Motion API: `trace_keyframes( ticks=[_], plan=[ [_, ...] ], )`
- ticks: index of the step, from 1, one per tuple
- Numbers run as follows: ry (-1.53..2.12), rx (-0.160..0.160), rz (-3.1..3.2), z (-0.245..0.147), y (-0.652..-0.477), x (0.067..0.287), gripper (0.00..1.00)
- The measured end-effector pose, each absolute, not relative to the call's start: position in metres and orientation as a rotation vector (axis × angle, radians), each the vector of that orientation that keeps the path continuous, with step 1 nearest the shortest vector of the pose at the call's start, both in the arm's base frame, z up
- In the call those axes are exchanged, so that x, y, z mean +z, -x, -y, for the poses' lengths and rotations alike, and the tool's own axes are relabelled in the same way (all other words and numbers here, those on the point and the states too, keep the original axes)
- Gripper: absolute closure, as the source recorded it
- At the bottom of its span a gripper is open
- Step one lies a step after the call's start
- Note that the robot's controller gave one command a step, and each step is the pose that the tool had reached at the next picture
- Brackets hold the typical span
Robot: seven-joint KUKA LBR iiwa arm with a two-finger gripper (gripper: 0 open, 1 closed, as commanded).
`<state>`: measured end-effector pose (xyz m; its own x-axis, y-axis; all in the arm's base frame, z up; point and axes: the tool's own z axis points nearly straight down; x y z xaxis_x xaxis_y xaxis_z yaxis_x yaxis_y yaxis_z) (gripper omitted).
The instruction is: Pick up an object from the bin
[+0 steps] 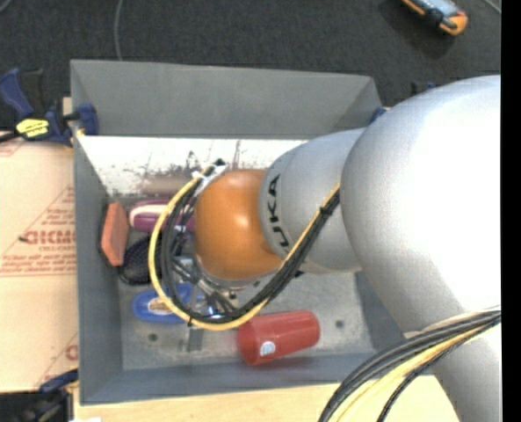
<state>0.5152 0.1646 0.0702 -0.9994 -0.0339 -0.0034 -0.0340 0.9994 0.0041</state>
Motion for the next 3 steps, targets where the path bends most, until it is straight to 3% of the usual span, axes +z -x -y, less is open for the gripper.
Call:
trace_keyframes(
  ticks=[1,2,3],
  plan=[
    [0.098,0.006,-3.128,-0.1569,-0.5210,0.0705,0.00],
    [0.057,0.010,-3.135,-0.1641,-0.5163,0.0705,1.00],
    [0.056,0.010,-3.135,-0.1641,-0.5163,0.0705,1.00]
  ],
)
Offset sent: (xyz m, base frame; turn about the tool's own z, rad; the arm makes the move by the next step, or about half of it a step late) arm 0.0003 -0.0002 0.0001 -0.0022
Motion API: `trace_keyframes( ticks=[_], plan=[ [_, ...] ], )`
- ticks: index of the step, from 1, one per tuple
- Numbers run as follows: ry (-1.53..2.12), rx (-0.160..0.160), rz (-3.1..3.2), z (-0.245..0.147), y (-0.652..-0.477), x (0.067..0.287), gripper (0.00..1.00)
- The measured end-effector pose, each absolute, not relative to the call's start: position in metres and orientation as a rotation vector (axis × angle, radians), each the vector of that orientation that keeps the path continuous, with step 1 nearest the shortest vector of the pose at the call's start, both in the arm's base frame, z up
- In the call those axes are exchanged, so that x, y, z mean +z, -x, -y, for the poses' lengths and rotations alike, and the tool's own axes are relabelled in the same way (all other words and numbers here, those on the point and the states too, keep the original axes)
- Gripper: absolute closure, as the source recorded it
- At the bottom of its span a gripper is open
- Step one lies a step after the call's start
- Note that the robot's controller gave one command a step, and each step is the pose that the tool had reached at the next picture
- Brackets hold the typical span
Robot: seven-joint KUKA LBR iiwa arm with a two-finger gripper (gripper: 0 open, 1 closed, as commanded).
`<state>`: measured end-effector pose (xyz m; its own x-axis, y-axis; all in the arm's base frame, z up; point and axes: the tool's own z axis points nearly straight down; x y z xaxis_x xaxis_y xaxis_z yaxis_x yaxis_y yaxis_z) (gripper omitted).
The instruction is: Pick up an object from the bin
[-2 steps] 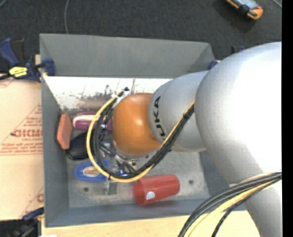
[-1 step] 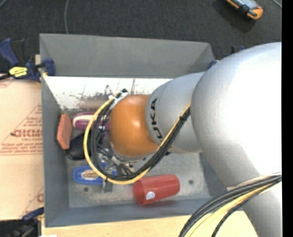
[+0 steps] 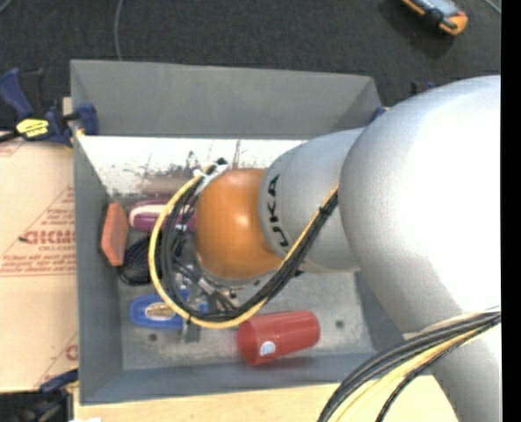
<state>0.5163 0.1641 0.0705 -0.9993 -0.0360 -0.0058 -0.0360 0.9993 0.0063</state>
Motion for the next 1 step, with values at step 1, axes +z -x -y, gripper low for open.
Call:
trace_keyframes(
  ticks=[1],
  plan=[
    [0.056,0.005,-3.147,-0.1630,-0.5131,0.0850,1.00]
  ],
)
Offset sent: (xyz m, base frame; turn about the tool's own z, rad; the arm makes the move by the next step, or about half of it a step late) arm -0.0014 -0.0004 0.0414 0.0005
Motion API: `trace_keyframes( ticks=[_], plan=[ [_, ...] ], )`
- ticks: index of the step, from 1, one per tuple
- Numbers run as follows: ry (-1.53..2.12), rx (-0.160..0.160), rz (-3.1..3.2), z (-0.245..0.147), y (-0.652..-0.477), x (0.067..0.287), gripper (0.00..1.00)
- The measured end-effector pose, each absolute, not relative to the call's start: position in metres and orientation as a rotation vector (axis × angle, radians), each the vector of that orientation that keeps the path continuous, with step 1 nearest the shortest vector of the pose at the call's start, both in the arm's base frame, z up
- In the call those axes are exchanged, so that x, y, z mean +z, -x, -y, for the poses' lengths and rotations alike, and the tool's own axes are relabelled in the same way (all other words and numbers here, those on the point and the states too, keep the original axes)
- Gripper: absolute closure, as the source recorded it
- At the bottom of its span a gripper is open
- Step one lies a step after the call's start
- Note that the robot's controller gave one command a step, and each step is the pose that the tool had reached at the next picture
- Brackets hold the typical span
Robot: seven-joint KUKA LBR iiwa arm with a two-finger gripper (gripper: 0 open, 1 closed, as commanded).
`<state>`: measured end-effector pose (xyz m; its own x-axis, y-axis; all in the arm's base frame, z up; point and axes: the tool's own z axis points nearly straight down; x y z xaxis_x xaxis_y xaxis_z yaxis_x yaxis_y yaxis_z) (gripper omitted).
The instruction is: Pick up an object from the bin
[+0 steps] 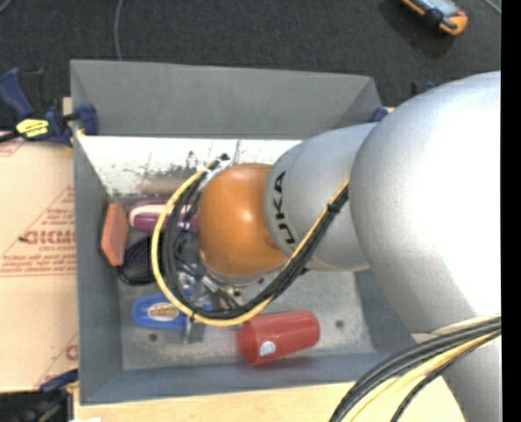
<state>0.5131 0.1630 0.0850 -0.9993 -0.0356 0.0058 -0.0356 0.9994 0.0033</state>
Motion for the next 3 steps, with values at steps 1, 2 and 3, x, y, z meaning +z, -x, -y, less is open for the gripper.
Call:
trace_keyframes(
  ticks=[1,2,3],
  plan=[
    [-0.055,-0.011,3.148,-0.164,-0.517,0.121,1.00],
    [-0.053,-0.010,3.143,-0.164,-0.515,0.136,1.00],
    [-0.051,-0.013,3.147,-0.164,-0.517,0.150,1.00]
  ],
)
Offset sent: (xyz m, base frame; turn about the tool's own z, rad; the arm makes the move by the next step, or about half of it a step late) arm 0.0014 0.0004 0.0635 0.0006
